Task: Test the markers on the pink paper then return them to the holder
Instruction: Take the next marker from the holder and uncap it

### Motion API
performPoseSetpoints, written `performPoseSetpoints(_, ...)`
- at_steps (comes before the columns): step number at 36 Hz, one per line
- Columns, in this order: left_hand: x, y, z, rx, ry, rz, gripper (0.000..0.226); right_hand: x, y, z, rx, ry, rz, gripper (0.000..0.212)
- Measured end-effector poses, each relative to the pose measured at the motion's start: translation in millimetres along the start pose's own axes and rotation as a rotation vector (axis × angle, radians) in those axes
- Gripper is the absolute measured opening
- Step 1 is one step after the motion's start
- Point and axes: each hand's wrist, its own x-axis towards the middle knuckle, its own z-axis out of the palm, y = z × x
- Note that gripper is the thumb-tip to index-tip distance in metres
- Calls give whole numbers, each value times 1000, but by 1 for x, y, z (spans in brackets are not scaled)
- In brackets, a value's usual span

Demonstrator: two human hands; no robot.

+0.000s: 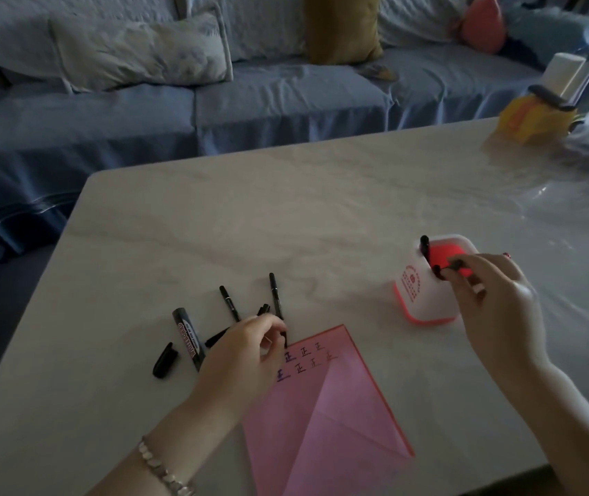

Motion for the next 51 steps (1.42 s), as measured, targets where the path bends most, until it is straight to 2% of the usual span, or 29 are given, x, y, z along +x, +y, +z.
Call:
performPoseSetpoints(5, -3, 3, -1, -20, 26, 29, 18, -11, -40, -12, 158, 105, -264, 21)
performPoseSetpoints(7, -6, 5, -1, -60, 45, 39, 23, -16, -56, -12, 229, 104, -374, 22)
performPoseSetpoints(9, -9, 7, -1, -65, 63, 63, 31, -22, -67, -4, 366, 52, -397, 19)
performPoseSetpoints(11, -12, 9, -2, -58, 68, 79, 38, -29, -77, 8, 570, -41, -261, 13)
performPoseSetpoints(13, -16, 9, -3, -76, 52, 69, 41, -37, -89, 19, 834, -145, 13, 7)
performPoseSetpoints(15, -21, 6, -3, -124, 21, 46, 37, -45, -99, 28, 1053, -200, 269, 11)
performPoseSetpoints(18, -27, 3, -4, -171, 2, 26, 25, -53, -108, 38, 1214, -248, 534, 11)
performPoseSetpoints(21, -34, 3, -6, -164, -31, 27, 17, -60, -114, 45, 1331, -309, 689, 12)
performPoseSetpoints(24, -39, 4, -6, -191, -31, 18, 15, -68, -118, 49, 1297, -389, 706, 10)
performPoseSetpoints(29, -48, 6, -4, -236, -39, -10, 23, -85, -125, 55, 1107, -555, 615, 9)
performPoseSetpoints(37, -56, 1, -4, -95, -13, 77, 28, -92, -125, 55, 1062, -575, 603, 11)
performPoseSetpoints(40, -56, 0, -4, -90, -13, 95, 24, -94, -124, 56, 1073, -582, 630, 12)
performPoseSetpoints(44, -53, -1, -4, -65, -30, 107, 29, -93, -123, 57, 1100, -586, 647, 13)
performPoseSetpoints(49, -50, -1, -3, -57, -32, 121, 13, -92, -121, 56, 1128, -577, 660, 15)
performPoseSetpoints(51, -49, -1, -2, -59, -34, 123, 14, -92, -120, 55, 1141, -573, 666, 15)
